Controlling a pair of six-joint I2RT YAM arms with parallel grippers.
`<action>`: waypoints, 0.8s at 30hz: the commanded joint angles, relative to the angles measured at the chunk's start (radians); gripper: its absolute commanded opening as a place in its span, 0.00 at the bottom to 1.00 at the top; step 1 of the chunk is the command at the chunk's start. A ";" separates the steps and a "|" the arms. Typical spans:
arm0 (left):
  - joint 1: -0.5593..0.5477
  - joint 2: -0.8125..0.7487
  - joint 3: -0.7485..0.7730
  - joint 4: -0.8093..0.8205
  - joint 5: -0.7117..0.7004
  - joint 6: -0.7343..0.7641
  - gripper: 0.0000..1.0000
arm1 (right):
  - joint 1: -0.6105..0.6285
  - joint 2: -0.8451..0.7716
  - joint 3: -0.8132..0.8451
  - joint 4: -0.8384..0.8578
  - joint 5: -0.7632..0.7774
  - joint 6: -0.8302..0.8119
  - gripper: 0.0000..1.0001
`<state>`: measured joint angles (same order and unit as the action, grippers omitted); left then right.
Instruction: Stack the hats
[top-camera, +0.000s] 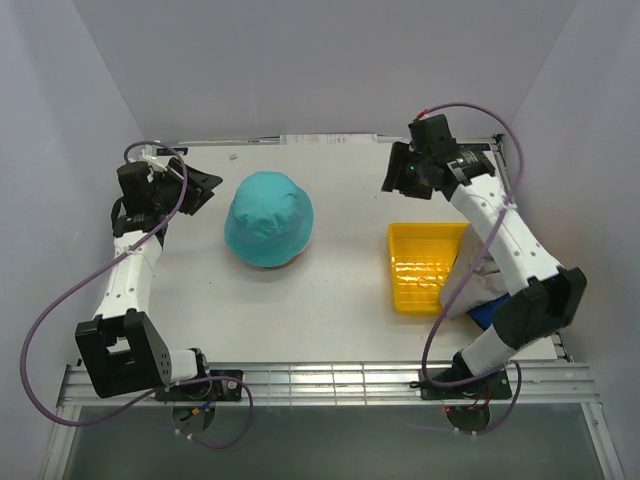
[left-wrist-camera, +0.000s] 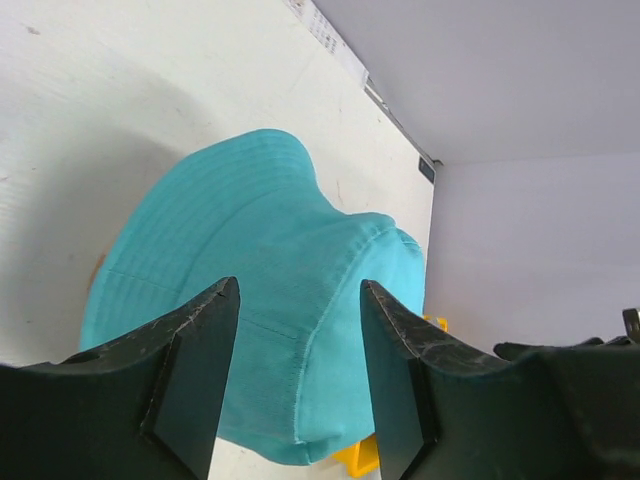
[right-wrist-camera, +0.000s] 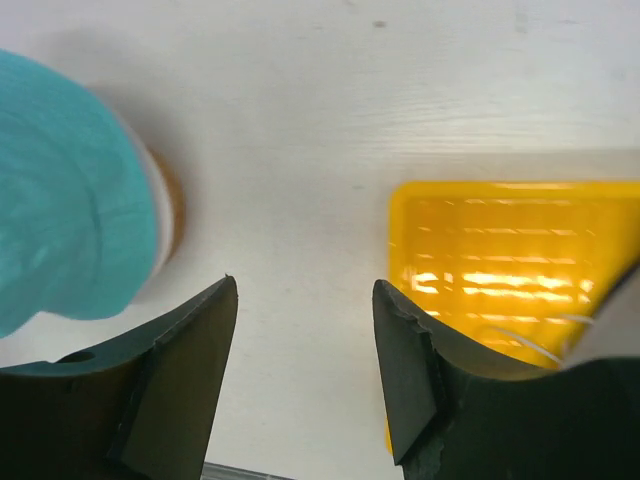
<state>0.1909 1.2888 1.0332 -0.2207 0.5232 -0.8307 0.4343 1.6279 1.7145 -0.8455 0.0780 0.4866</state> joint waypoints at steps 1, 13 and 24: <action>-0.042 0.013 0.079 -0.022 0.041 0.031 0.61 | -0.032 -0.143 -0.127 -0.121 0.277 0.018 0.63; -0.122 0.079 0.151 -0.035 0.089 0.031 0.60 | -0.331 -0.445 -0.446 -0.237 0.410 0.015 0.62; -0.122 0.063 0.140 -0.040 0.100 0.027 0.60 | -0.531 -0.488 -0.530 -0.264 0.407 -0.069 0.68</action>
<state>0.0715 1.3754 1.1458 -0.2558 0.6022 -0.8120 -0.0795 1.1530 1.2045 -1.0954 0.4725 0.4427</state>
